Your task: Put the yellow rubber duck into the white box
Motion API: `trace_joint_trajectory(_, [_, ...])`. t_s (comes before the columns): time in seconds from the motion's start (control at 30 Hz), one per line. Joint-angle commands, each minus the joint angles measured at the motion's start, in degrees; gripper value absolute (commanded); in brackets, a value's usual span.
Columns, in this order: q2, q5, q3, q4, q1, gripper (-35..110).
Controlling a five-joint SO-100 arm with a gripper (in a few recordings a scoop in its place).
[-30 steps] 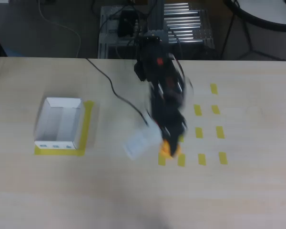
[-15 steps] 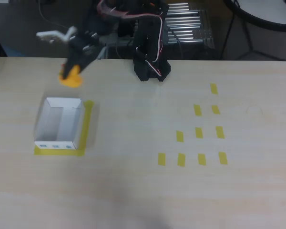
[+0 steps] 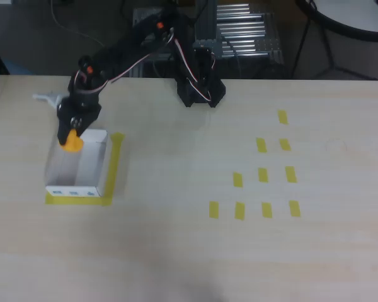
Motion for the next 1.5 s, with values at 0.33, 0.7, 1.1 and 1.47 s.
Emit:
trace_joint_trajectory(0.33, [-10.11, -14.85, -17.67, 8.44, -3.6, 23])
trace_joint_trajectory(0.7, [4.31, -14.85, -16.96, 16.08, -5.45, 32])
trace_joint_trajectory(1.1, [52.47, 11.95, -20.13, 23.99, -18.81, 0])
trace_joint_trajectory(1.47, [110.39, 23.73, 66.45, 7.03, -57.83, 0])
